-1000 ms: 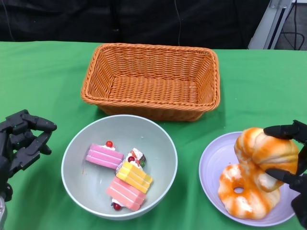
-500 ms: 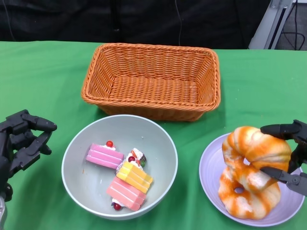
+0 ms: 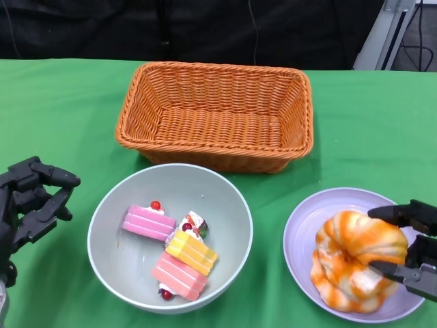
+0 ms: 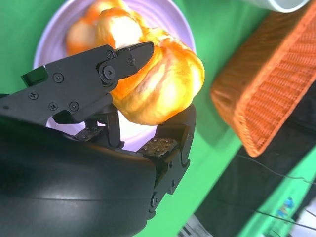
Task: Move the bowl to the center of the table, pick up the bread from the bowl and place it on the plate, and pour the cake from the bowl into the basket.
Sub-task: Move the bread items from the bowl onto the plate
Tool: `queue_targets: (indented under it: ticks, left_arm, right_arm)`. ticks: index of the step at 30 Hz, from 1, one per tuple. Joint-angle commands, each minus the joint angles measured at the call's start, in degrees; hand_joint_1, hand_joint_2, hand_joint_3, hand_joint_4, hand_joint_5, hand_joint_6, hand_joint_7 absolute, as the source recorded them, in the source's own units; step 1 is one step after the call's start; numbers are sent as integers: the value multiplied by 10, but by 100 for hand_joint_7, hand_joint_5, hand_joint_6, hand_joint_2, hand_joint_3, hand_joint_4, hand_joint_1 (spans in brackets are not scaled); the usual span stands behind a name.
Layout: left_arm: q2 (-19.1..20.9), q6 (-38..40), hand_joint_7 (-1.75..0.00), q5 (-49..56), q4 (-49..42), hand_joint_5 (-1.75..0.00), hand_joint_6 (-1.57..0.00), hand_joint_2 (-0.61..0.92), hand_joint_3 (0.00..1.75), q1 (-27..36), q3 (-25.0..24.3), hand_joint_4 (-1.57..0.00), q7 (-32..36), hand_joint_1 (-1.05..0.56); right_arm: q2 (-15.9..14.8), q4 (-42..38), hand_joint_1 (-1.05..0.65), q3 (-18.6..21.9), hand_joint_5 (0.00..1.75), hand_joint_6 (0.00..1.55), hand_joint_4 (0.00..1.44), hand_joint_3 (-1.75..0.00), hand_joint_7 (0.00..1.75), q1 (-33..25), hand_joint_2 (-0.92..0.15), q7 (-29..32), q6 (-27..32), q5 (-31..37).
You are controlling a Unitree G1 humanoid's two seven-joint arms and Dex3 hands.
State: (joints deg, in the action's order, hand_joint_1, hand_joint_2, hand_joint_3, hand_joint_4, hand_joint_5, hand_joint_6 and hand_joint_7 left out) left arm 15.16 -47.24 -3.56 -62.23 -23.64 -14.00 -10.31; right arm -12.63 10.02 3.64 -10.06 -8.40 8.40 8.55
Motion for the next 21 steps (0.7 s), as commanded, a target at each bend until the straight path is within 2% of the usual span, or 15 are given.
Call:
queue_targets:
  ticks: [1,21]
  left_arm:
    - [12,2,-103,-8,7,-142,-89,84,41,2,-4,-85,-1,-19]
    - [14,1,-106,-11,8,-142,-87,84,42,4,-4,-84,-7,-18]
  right_arm:
    - [-10,-15,-17,-3,119,69,67,-16,85,8,-92,1,1,3]
    - [-2,-40,-17,-18,103,70,68,-18,68,17,-92,22,-10,20]
